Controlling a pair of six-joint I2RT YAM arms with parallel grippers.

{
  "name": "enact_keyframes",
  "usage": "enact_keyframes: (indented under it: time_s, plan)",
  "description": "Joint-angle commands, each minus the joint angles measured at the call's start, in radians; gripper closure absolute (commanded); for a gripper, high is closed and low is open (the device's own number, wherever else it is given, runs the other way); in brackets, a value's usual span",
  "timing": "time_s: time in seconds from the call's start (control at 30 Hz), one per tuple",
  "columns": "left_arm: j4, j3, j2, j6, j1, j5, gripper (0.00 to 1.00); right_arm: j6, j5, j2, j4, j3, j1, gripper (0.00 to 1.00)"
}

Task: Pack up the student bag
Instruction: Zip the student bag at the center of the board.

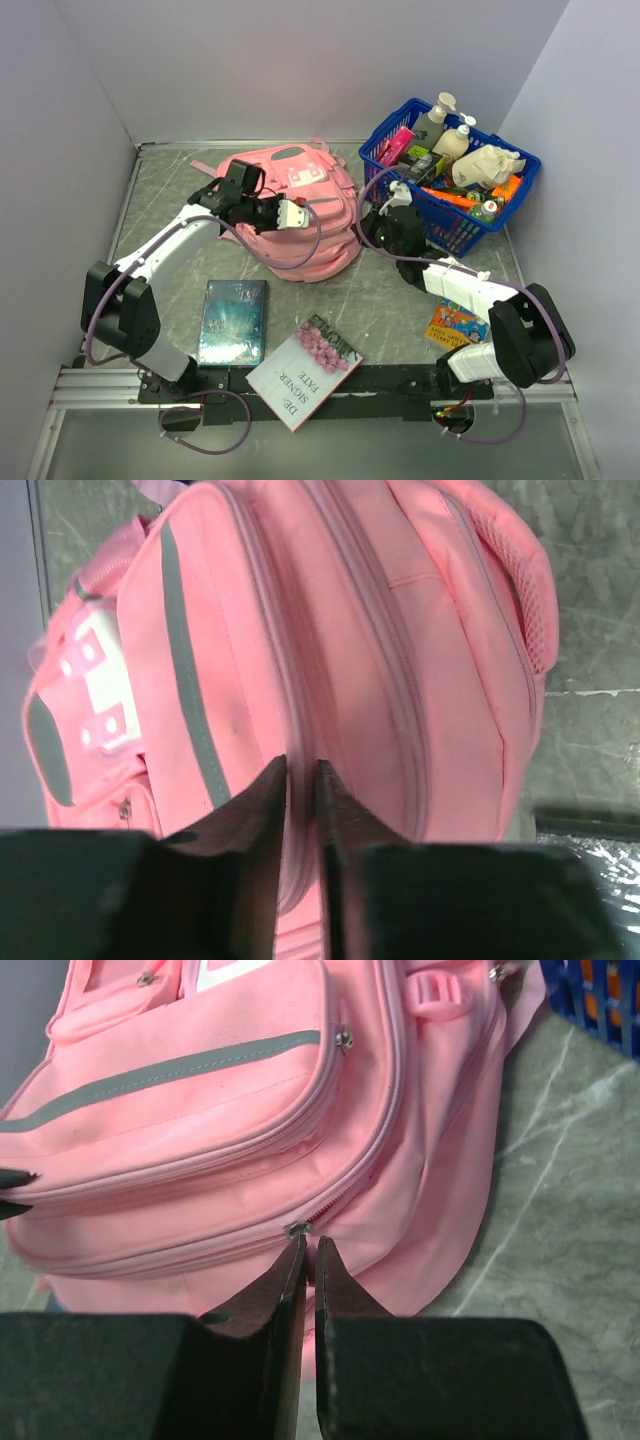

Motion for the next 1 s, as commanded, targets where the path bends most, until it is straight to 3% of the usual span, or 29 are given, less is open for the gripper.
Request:
enact_keyframes:
  time_s: [0.0, 0.03, 0.1, 0.13, 0.2, 0.23, 0.33, 0.43, 0.63, 0.97]
  plan:
    - [0.044, -0.108, -0.095, -0.031, 0.016, 0.023, 0.71, 0.02, 0.013, -0.048, 0.028, -0.041, 0.004, 1.0]
    - [0.05, -0.154, -0.11, -0.083, 0.018, 0.016, 0.61, 0.025, -0.012, -0.052, 0.036, -0.052, 0.01, 1.0]
    - [0.07, -0.185, -0.148, -0.15, 0.019, -0.012, 0.51, 0.032, -0.027, -0.056, 0.041, -0.061, 0.024, 1.0]
    - [0.108, -0.203, -0.158, -0.23, 0.019, -0.023, 0.38, 0.032, -0.029, -0.056, 0.044, -0.07, 0.037, 1.0]
    - [0.133, -0.189, -0.168, -0.322, 0.01, -0.036, 0.36, 0.04, -0.045, -0.049, 0.047, -0.076, 0.042, 1.0]
    - [0.134, -0.125, -0.14, -0.438, -0.004, -0.044, 0.31, 0.043, -0.047, -0.042, 0.054, -0.085, 0.045, 1.0]
    - [0.085, 0.033, -0.069, -0.593, -0.077, -0.037, 0.32, 0.052, -0.053, -0.037, 0.071, -0.105, 0.045, 1.0]
    - [0.148, 0.068, -0.026, -0.64, -0.132, -0.062, 0.34, 0.057, -0.047, -0.04, 0.068, -0.107, 0.045, 1.0]
    - [0.311, -0.043, 0.019, -0.582, -0.231, -0.272, 0.38, 0.065, -0.038, -0.048, 0.047, -0.093, 0.045, 1.0]
    - [0.444, -0.056, 0.129, -0.507, -0.243, -0.342, 0.43, 0.123, -0.058, -0.029, 0.065, -0.089, 0.045, 1.0]
